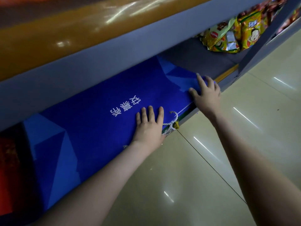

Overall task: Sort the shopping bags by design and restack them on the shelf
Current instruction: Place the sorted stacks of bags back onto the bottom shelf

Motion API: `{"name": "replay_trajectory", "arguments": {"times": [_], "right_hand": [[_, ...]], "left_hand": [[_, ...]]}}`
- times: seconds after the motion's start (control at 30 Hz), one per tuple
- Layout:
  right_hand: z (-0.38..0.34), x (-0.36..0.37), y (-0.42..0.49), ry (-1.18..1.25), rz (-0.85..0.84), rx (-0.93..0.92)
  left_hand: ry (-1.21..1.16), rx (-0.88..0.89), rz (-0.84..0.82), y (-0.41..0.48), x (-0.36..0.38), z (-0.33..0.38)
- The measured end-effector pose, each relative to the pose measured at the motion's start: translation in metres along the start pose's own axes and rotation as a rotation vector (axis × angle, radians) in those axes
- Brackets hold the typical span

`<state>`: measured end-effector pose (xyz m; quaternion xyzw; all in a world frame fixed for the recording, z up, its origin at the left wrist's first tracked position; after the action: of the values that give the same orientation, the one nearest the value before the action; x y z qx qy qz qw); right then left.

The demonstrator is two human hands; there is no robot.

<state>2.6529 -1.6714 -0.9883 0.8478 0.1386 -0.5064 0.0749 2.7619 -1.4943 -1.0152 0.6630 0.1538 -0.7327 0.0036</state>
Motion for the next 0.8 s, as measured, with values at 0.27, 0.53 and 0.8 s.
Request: {"name": "replay_trajectory", "arguments": {"times": [0.27, 0.53, 0.8], "right_hand": [[-0.001, 0.017, -0.095, 0.141, -0.039, 0.081], [-0.042, -0.003, -0.134, 0.252, 0.217, -0.323], [-0.04, 0.025, -0.126, -0.071, 0.17, -0.787]], "left_hand": [[-0.458, 0.1, 0.238, -0.06, -0.047, -0.016], [-0.324, 0.003, 0.052, -0.096, -0.021, -0.061], [-0.077, -0.047, 0.01, -0.12, -0.018, -0.071]]}}
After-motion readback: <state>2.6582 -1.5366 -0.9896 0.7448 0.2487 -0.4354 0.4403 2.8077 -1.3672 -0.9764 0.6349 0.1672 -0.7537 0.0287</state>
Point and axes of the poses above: each hand's wrist, its own y-axis towards the middle knuckle, its own x-axis out of the palm, z = x × y, the point moved 5 cm from there along y, towards the middle knuckle, and after that the axes turned 6 degrees about x, right-handed, at the moved point
